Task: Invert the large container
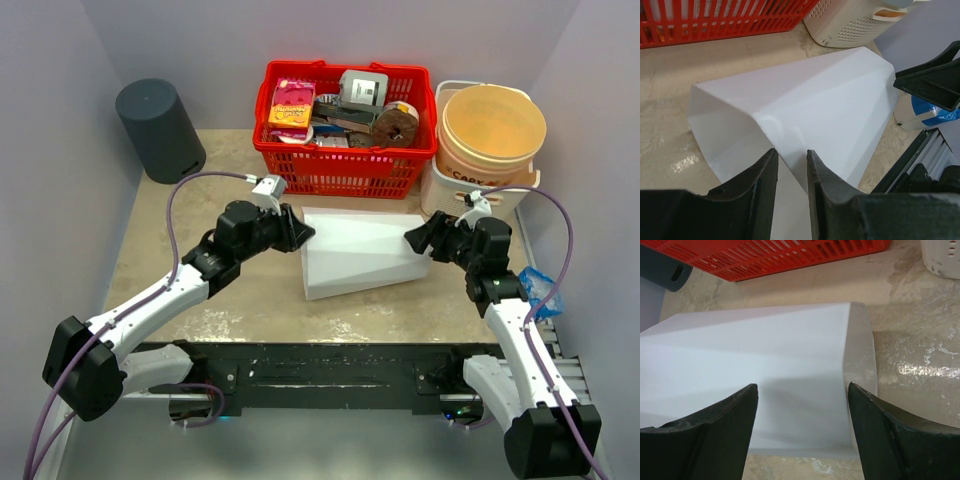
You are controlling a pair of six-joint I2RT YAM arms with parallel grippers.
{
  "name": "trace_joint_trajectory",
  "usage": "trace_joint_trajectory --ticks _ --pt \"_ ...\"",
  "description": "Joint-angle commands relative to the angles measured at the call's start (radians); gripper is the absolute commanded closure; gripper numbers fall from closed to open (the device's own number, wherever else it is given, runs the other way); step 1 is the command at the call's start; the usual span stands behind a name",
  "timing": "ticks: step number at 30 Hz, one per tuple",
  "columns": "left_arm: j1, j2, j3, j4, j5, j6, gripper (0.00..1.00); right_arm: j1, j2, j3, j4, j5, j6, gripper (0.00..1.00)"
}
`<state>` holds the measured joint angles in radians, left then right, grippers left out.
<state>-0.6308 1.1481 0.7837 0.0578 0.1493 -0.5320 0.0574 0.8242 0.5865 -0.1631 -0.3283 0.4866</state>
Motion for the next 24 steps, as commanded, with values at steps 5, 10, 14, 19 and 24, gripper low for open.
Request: trace_joint_trajectory --ticks 5,10,14,19,24 --pt "-0.009 0.006 -0.001 0.022 -0.034 0.01 0.72 -0.007 0.0 -0.002 0.076 -0.104 0.015 0.36" --pt "-0.01 0.019 -0.003 0.016 -0.036 0.02 0.74 -0.005 -0.008 -0.001 0.086 -0.117 0.026 0.48" --pt "-0.012 0.032 -0.011 0.019 -0.019 0.021 0.75 -0.005 -0.011 0.001 0.094 -0.126 0.026 0.59" --pt "-0.015 0.047 -0.018 0.02 -0.011 0.026 0.75 -0.007 -0.022 0.001 0.116 -0.155 0.043 0.72" --pt "-0.017 0.048 -0.015 -0.002 -0.011 0.043 0.76 -0.005 -0.048 0.003 0.16 -0.189 0.092 0.79"
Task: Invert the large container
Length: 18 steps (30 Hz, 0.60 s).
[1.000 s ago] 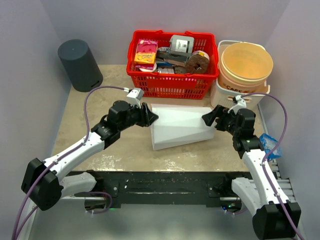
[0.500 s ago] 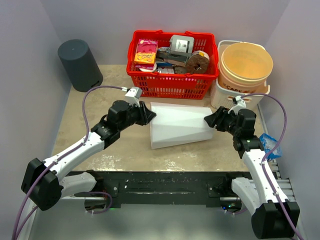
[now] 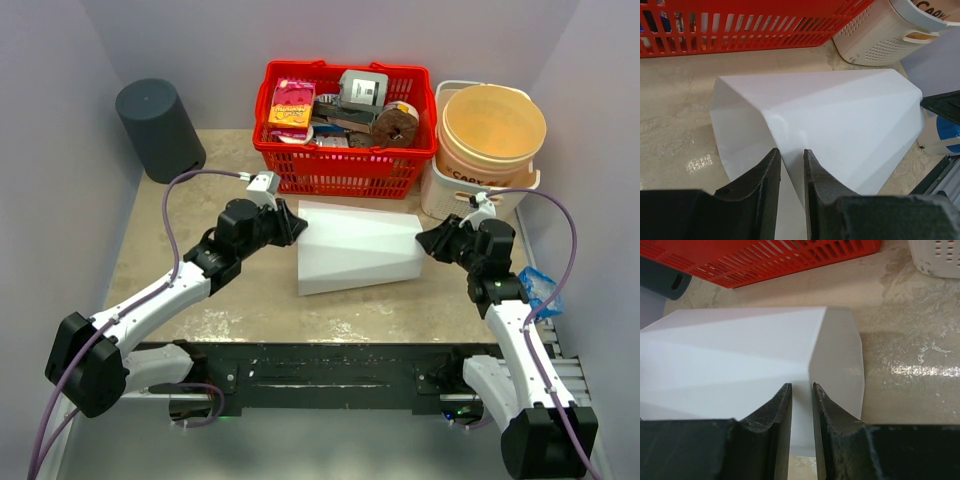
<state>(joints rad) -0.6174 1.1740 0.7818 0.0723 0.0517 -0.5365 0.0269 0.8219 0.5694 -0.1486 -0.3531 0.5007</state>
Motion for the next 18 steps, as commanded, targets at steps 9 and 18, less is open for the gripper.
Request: trace_joint_trajectory --ticks 9,18 --pt "-0.03 0.013 -0.012 -0.045 0.082 0.064 0.78 0.024 -0.056 0.014 0.267 -0.273 0.157 0.84" --pt "-0.03 -0.019 -0.059 -0.013 0.082 0.052 0.78 0.025 -0.096 -0.008 0.346 -0.333 0.219 0.82"
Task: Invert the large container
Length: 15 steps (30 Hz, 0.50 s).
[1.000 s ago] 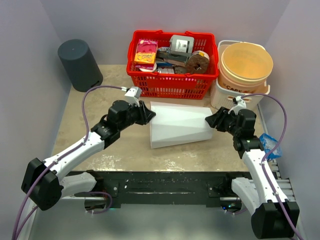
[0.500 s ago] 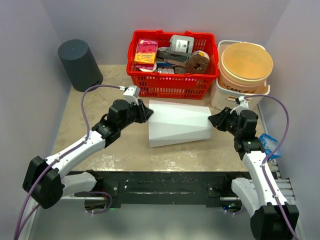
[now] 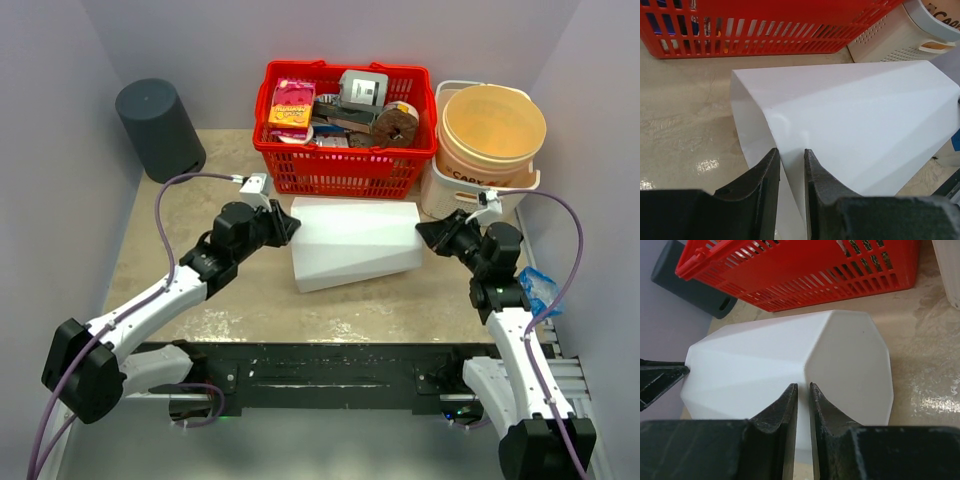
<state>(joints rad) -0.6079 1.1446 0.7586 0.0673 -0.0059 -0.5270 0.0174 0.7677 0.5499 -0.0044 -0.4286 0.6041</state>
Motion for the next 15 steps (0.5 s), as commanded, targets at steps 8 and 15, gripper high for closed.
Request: trace_joint_trajectory --ticks 8,15 --pt "-0.039 -0.022 -0.106 0.045 0.135 0.009 0.78 0.035 -0.053 0.013 0.205 -0.279 0.126 0.81" --pt "-0.039 -0.04 -0.14 0.075 0.13 -0.005 0.78 0.038 -0.045 0.004 0.28 -0.337 0.17 0.78"
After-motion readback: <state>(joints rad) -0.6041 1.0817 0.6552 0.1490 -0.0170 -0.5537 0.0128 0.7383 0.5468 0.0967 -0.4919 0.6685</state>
